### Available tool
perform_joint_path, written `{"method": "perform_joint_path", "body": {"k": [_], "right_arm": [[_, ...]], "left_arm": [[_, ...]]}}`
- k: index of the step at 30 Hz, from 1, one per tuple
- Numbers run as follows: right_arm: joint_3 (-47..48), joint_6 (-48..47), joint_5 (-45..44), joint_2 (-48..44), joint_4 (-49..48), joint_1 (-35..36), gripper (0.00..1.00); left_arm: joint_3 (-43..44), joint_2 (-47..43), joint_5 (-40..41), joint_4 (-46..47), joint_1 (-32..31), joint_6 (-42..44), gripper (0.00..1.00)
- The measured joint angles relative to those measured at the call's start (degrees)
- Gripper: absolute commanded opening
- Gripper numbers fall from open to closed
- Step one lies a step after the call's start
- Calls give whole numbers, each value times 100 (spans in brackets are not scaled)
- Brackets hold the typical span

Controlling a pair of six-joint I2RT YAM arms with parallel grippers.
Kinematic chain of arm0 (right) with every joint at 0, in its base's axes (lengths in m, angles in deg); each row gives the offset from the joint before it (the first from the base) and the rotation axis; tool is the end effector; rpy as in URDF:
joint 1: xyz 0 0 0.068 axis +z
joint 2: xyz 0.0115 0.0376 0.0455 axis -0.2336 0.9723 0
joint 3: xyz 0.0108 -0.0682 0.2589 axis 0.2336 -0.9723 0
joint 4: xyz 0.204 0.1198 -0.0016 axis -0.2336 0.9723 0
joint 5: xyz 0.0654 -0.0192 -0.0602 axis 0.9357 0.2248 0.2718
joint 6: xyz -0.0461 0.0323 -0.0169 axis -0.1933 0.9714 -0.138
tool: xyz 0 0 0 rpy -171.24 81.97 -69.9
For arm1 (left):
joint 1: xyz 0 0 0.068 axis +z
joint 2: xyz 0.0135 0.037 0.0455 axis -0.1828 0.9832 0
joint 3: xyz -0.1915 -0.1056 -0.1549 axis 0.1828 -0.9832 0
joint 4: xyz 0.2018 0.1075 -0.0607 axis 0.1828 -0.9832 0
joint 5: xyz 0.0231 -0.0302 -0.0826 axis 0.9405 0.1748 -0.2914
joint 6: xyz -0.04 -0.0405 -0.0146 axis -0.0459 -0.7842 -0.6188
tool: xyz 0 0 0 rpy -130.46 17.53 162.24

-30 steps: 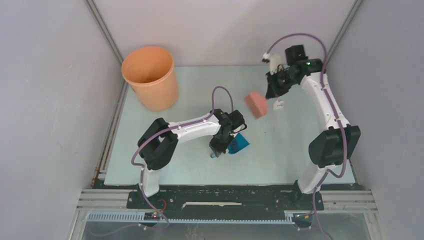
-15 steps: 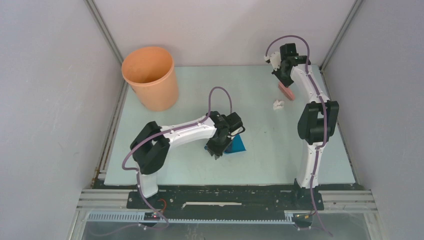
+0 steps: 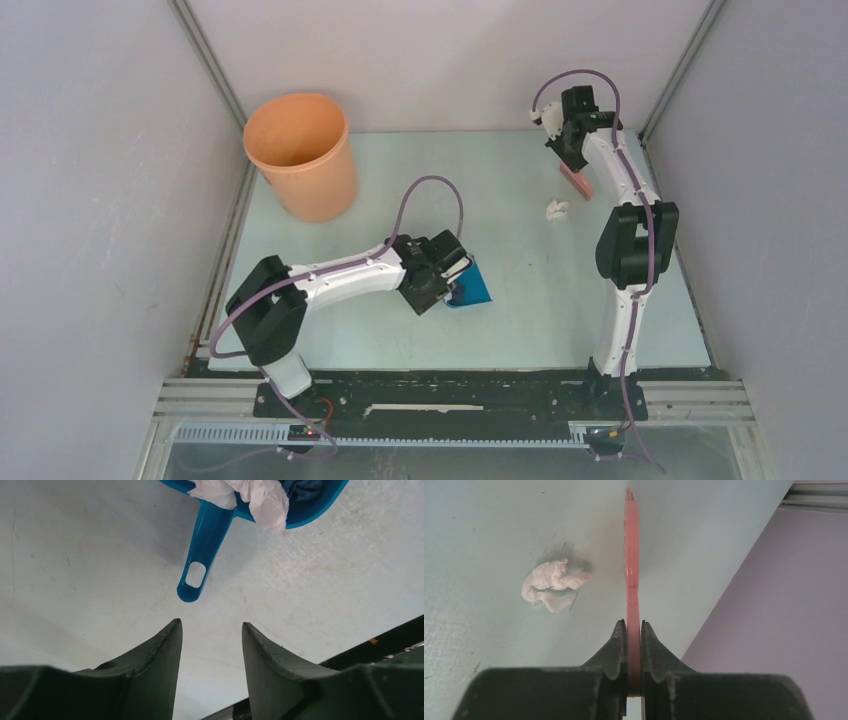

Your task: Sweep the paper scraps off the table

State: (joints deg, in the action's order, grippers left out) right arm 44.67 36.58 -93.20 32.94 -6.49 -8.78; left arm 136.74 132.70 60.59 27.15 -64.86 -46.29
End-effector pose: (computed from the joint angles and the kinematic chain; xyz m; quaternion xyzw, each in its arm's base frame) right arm 0.4421 0.0280 0.2822 -0.3252 0.8948 -0.1762 0.2502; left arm 0.1799 -0.2369 0.2136 0.4252 0.8917 0.0248 0.1533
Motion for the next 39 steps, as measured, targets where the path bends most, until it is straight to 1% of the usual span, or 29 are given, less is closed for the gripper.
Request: {"method": "perform_joint_path", "body": {"k": [5, 9, 12, 19, 23, 26, 31, 33, 39], "right_arm": [[-234, -2, 46, -26, -35, -26, 0], [-476, -7, 127, -146, -138, -37, 0], [-612, -4, 186, -221, -203, -59, 0], [-640, 50, 400, -256, -203, -131, 0], [-656, 120, 527, -282, -192, -136, 0], [-704, 177, 588, -337, -170, -140, 0], [-839, 212, 673, -503, -133, -133, 0], [-903, 221, 704, -553, -122, -133, 0], [-1019, 221, 704, -597, -125, -138, 0]], "left_arm": [[-278, 7, -232, 420, 280, 562, 53], [-273, 48, -481, 765, 697, 776, 51], [-258, 153, -728, 916, 890, 879, 49], [-212, 444, -1388, 979, 935, 1067, 47], [-212, 529, -1523, 981, 925, 1093, 46], [-212, 616, -1523, 975, 881, 1088, 49], [-212, 566, -1130, 984, 717, 911, 53], [-221, 470, -960, 990, 623, 785, 54], [-352, -46, -704, 1134, 306, 535, 55]]}}
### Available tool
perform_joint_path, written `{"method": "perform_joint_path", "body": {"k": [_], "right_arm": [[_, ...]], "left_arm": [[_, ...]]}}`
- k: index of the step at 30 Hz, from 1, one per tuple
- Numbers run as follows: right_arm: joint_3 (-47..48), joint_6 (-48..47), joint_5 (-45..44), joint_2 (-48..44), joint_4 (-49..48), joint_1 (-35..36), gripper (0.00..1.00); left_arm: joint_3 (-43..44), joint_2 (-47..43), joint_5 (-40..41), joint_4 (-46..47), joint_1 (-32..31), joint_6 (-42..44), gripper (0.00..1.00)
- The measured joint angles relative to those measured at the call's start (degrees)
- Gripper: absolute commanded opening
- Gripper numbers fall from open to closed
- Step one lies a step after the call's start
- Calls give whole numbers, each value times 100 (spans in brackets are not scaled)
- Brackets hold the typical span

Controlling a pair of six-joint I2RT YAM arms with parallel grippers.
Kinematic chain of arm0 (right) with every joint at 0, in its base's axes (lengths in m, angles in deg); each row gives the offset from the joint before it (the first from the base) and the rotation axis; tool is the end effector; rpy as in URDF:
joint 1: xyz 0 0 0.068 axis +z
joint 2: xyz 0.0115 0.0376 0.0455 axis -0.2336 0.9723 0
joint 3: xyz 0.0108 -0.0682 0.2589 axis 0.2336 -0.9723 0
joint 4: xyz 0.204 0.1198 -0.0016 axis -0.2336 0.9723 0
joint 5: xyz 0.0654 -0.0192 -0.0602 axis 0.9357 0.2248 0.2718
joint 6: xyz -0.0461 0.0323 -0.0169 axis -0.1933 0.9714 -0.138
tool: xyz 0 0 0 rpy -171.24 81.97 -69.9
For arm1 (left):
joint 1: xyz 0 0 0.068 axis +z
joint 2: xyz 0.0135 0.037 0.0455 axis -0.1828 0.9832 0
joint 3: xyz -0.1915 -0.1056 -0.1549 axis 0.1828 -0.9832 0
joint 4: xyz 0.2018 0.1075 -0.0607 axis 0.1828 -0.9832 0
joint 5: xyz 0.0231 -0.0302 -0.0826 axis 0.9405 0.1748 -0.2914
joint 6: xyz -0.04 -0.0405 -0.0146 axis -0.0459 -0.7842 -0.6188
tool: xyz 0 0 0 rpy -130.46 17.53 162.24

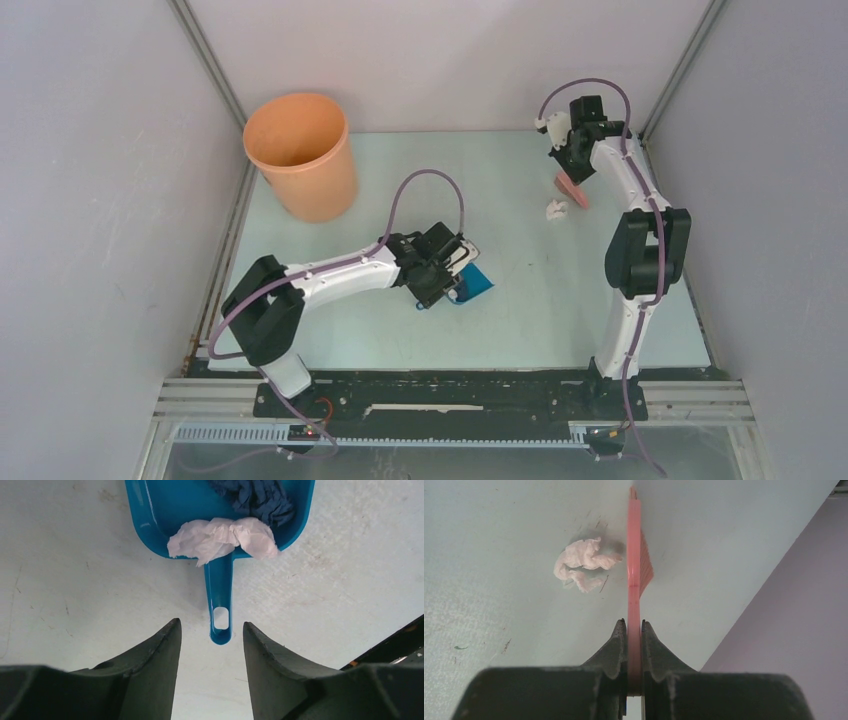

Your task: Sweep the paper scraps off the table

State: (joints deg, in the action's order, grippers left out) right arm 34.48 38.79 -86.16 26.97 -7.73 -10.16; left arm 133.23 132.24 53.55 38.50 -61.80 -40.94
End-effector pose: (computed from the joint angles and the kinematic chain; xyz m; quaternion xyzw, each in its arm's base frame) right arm 0.4167 0.0210 0.2749 -0.3186 0.9087 -0.1117 0.2454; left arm 0.1954 -0.2390 0.2068 0.4441 0.8738 -0.0492 0.1920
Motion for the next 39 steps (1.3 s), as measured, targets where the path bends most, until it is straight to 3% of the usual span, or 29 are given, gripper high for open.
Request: {"method": "perform_joint_path", "body": {"k": [13, 18, 21, 24, 32, 39], "right_arm": [[2, 52, -24, 0, -2, 55, 0], [2, 66, -26, 0, -2, 98, 0], [2, 87, -22, 0, 4, 118, 0], [0, 142, 11, 0, 42, 157, 0], [-433, 549, 544, -284, 153, 455, 0], [-1211, 1215, 1856, -1137, 520, 824, 0]], "left_arm": [[0, 376, 50, -35, -33, -201, 52], [0, 643, 50, -133, -55, -214, 40], [0, 649, 48, -129, -66, -299, 19], [20, 651, 50, -203, -72, -487, 10], [660, 922, 13, -994, -164, -772, 1], [1067, 1255, -127, -1434, -177, -896, 0]]}}
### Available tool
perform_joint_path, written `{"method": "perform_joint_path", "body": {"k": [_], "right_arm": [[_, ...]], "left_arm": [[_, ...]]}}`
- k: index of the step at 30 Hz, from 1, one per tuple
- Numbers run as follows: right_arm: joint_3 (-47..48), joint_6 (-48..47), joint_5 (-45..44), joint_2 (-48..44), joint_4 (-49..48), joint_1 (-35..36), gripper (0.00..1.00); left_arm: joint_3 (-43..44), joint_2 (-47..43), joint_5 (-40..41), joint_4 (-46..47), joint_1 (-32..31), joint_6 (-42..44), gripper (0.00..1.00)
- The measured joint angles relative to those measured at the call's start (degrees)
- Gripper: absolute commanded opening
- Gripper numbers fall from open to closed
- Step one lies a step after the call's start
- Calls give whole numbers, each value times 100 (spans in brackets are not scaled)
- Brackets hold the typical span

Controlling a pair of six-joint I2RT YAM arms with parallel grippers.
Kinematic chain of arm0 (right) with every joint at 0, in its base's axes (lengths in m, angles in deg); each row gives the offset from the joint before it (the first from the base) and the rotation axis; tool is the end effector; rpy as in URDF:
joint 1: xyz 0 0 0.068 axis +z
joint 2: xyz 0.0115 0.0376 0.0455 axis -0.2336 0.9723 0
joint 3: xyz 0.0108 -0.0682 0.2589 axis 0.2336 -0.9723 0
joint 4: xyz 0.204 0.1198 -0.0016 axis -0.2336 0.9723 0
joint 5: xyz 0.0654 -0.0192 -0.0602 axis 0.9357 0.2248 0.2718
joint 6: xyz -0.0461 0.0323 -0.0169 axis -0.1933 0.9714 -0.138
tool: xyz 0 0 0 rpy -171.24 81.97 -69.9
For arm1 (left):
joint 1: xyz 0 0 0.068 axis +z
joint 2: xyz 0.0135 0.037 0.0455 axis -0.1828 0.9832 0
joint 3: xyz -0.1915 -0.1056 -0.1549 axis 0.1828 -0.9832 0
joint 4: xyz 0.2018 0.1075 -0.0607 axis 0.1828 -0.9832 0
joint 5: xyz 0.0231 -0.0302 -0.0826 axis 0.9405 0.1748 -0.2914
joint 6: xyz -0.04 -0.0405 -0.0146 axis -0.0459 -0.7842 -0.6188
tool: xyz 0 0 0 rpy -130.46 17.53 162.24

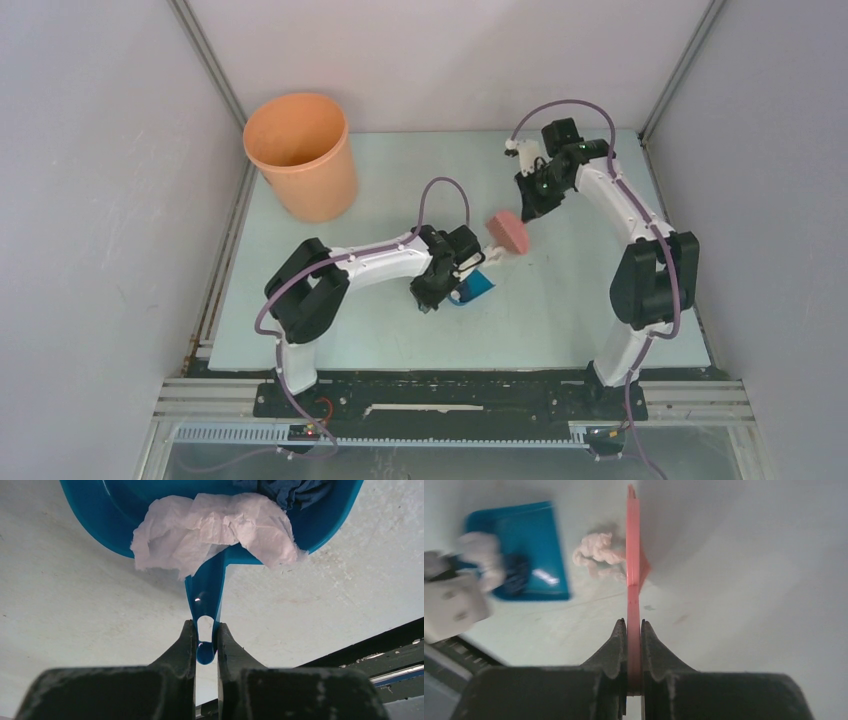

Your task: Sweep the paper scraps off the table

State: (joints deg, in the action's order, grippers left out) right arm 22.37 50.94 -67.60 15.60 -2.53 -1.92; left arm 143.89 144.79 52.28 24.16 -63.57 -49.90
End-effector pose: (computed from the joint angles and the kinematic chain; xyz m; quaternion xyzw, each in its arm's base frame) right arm 0.3488 0.0821 0.2850 -0.3244 0.9132 0.0956 0.2274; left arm 0.2001 -0.2628 0.1797 0.4006 0.9143 -0.0074 0.0591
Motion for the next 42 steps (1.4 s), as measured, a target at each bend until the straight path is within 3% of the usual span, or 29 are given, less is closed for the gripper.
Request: {"method": "perform_joint_path", "body": {"k": [5, 10, 15, 23, 28, 35, 42], "right_arm": [[-592, 549, 1217, -367, 348, 271, 0], [-723, 927, 1902, -601, 605, 299, 0], [-723, 1060, 1891, -1123, 603, 39, 0], [-778, 1036, 1965, -1572, 704, -1093, 0], [-1784, 1108, 2087, -2317, 304, -1821, 0], [-3442, 1174, 2129, -3130, -791, -1895, 0], [-3834, 1147, 2417, -3038, -1303, -1941, 0]], "left_arm": [[302, 195, -4, -107, -20, -22, 0], [304, 210, 4, -76, -90, -87, 0], [-192, -120, 55, 304, -122, -216, 0], [-590, -863, 378, 793, -122, -350, 0], [-538, -973, 544, 887, -122, -426, 0], [-48, -1137, 833, 269, -103, -555, 0], [1001, -1609, 905, -457, 328, -647, 0]]}}
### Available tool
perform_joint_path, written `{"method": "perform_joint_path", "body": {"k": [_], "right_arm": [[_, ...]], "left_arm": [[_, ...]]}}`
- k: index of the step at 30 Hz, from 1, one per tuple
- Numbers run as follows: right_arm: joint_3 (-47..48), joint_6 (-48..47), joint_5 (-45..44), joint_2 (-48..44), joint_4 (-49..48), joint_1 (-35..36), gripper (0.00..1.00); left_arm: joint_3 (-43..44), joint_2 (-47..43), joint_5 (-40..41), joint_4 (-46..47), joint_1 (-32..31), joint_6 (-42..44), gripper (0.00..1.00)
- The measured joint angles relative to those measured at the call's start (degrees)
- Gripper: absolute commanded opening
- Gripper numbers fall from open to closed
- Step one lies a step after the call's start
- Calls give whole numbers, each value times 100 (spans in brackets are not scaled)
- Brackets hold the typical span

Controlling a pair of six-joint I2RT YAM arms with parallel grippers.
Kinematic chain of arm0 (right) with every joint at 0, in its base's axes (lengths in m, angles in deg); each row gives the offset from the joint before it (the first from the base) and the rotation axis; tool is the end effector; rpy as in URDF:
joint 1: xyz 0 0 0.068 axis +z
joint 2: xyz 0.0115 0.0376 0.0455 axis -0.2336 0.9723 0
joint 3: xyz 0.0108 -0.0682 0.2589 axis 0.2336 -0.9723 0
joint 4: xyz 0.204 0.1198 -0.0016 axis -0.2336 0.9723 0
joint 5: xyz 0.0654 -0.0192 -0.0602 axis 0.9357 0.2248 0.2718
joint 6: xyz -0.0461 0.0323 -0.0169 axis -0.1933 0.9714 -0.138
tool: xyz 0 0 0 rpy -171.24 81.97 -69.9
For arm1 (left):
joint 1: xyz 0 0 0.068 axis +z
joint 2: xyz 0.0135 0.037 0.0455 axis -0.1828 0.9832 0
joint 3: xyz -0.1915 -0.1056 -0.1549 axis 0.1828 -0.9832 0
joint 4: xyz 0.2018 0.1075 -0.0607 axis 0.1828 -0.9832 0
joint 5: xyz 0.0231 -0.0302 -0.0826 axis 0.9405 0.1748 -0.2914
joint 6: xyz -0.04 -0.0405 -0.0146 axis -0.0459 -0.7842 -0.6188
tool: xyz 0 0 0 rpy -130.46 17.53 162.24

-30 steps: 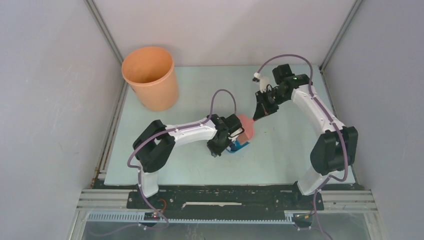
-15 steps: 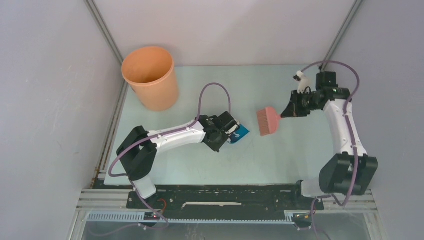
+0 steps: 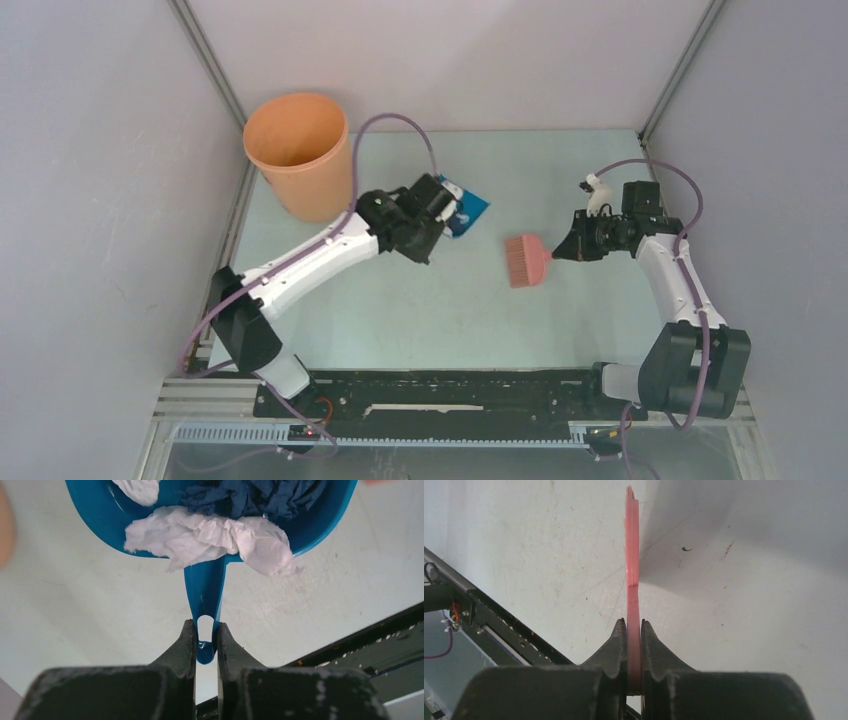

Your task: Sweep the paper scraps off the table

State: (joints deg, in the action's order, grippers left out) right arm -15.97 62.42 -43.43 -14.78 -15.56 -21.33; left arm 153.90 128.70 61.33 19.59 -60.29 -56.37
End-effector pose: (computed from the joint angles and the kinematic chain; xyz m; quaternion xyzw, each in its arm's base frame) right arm 0.2304 -0.0051 0.2633 -0.1256 0.9075 0.2677 0.2985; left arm 0.2044 -0.2282 0.3079 0.2890 0.9217 -0.0386 0.2560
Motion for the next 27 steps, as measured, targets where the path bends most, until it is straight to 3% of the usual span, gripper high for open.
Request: {"method": "perform_joint_path", "body": {"k": [15, 22, 27], "right_arm": [[-227, -61, 476, 11, -157, -428, 0], [-271, -68, 664, 7, -190, -656, 0], [-271, -72, 688, 7, -203, -629, 0]], "left_arm": [[2839, 125, -951, -629, 2079, -184, 0], [2896, 264, -1775, -374, 3040, -673, 1], [2304, 251, -2778, 612, 3884, -1464, 1]]}}
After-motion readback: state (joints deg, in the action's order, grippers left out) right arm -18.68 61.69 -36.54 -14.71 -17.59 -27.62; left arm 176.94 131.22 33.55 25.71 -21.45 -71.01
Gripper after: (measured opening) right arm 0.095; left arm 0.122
